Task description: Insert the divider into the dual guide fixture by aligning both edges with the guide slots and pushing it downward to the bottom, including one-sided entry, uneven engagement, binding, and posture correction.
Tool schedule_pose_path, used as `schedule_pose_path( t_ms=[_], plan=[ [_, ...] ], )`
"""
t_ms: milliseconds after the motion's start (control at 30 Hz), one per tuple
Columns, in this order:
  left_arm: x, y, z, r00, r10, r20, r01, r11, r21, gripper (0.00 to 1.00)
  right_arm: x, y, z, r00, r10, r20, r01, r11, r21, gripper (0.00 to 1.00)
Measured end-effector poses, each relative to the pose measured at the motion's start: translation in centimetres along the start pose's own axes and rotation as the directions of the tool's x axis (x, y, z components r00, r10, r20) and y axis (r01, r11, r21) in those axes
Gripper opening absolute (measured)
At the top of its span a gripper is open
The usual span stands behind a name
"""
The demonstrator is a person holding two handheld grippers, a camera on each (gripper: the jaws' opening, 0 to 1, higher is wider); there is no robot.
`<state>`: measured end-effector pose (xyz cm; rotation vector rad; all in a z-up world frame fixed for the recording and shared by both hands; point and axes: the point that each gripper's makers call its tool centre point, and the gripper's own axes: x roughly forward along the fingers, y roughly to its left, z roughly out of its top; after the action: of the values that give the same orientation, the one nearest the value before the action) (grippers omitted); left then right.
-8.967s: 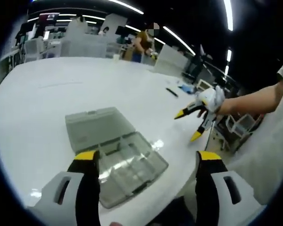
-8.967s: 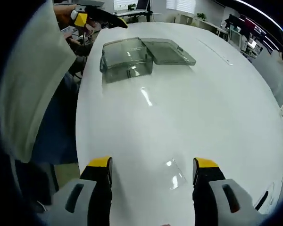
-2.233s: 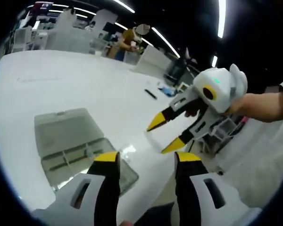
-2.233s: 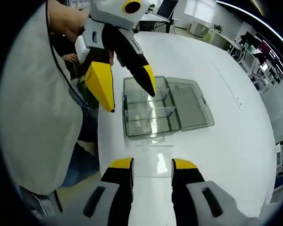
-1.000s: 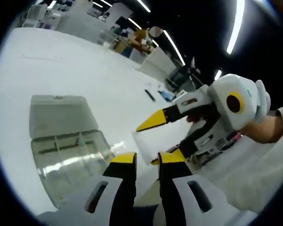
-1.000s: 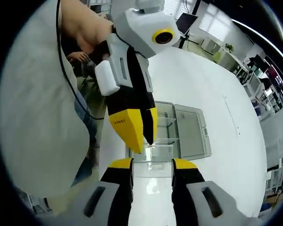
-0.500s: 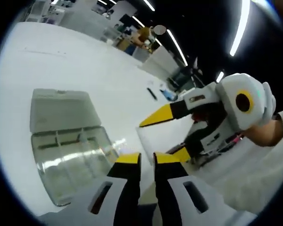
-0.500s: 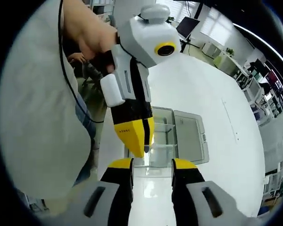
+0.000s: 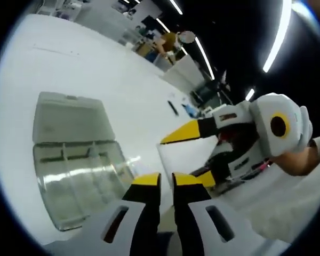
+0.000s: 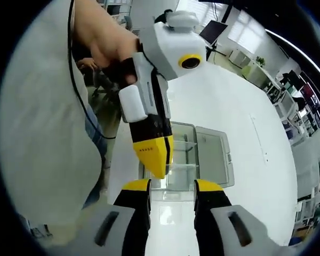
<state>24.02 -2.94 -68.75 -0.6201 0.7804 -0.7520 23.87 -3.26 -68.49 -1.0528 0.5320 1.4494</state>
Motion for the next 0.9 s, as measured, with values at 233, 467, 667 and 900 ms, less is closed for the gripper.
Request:
schedule_pose_path(
  t_ms=[233,467,667,900],
  plan=[
    [0.01,-0.25,0.06,1.000,-0.014,-0.005,0.014,0.999,-0.029,0.00,0.07,-0.12,0.17,1.000,-0.003,-0.001,0.003,1.000,-0.006,0.26],
    [-0.05,-0.14,-0.02,1.000,-0.017,-0.013,0.016,0.998,-0.058,0.00,0.09,-0.07,0.29,1.000,-0.008,-0.002,0.008,1.000,-0.020,0.26],
    [-0.20,-0.08,-0.02,1.000,-0.021,-0.014,0.020,0.994,-0.103,0.00,0.15,-0.13,0.42,1.000,-0.014,0.001,0.014,1.000,-0.018,0.27],
    [-0.28,-0.13,-0.22,1.000,-0.007,-0.030,0.004,0.994,-0.110,0.00,0.24,0.06,0.46,1.000,-0.011,0.003,0.011,1.000,-0.010,0.27]
  ],
)
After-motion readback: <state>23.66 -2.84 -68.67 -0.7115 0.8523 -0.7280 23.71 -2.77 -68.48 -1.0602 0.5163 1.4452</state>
